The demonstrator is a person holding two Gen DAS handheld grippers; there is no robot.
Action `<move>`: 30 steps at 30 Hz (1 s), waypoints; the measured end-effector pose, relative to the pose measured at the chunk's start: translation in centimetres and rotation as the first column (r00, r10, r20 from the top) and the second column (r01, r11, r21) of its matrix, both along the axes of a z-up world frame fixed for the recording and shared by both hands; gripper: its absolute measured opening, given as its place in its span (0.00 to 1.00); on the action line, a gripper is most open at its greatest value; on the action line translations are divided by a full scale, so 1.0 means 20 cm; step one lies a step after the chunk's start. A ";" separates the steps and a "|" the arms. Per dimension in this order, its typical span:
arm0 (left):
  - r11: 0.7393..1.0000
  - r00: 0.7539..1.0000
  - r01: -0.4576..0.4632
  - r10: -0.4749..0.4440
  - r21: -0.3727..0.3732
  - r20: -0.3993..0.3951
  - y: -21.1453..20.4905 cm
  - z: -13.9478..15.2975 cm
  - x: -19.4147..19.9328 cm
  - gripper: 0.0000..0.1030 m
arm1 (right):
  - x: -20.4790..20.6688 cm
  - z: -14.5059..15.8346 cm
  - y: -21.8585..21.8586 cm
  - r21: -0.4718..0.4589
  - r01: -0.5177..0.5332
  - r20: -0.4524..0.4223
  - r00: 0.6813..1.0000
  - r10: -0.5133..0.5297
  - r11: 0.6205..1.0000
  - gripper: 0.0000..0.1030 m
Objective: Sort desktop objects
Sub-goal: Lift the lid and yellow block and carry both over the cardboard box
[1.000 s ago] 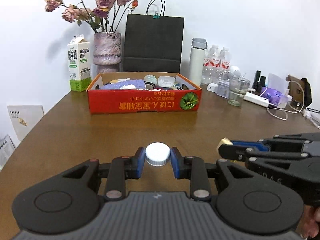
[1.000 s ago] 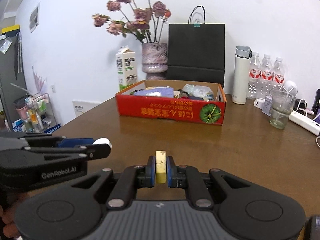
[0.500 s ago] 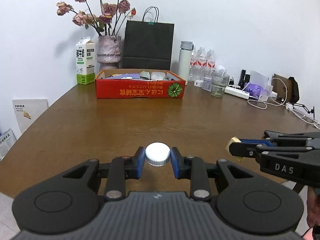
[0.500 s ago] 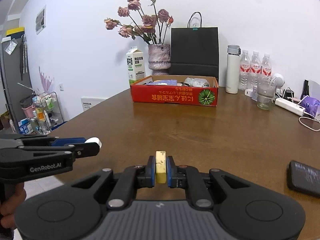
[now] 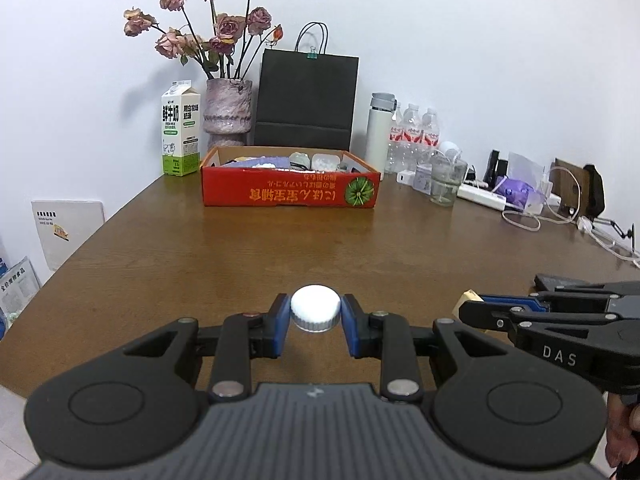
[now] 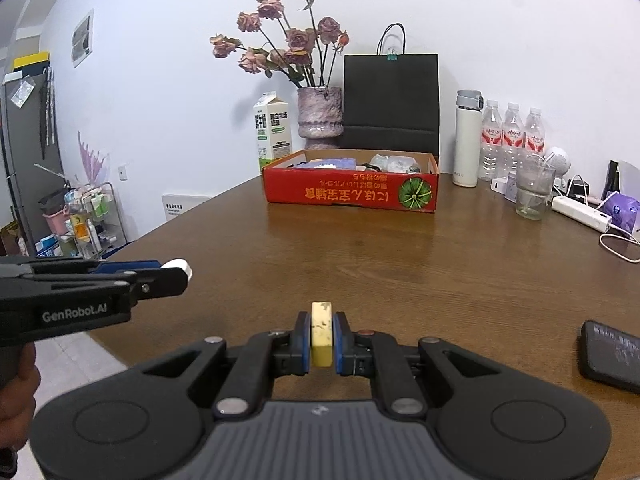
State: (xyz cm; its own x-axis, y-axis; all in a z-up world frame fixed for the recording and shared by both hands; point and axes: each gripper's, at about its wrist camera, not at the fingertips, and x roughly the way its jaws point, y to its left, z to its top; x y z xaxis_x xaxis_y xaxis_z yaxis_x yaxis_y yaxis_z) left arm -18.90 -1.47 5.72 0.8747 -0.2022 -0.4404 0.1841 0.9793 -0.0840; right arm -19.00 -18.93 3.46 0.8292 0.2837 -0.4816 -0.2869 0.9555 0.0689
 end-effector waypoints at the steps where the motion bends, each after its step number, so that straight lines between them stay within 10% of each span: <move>1: 1.000 1.000 0.001 -0.001 -0.005 0.006 0.00 0.02 0.03 0.28 | 0.02 0.01 -0.01 0.001 0.002 0.002 1.000 -0.002 1.000 0.10; 15: 0.993 0.990 0.113 -0.110 -0.039 0.087 0.02 0.32 0.66 0.28 | 0.60 0.28 -0.06 -0.009 -0.014 0.124 0.992 0.016 1.000 0.10; 30: 0.997 0.996 0.062 -0.064 -0.043 -0.068 0.11 0.64 1.70 0.28 | 1.58 0.74 -0.04 -0.077 0.010 0.166 0.986 0.003 0.997 0.10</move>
State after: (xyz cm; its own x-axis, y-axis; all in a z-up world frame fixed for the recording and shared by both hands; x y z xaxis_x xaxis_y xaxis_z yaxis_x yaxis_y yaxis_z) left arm 15.04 0.82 18.46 0.8272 -0.2749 -0.4900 0.2377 0.9615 -0.1382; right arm 12.52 -19.72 18.33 0.9003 0.2483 -0.3574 -0.2851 0.9570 -0.0532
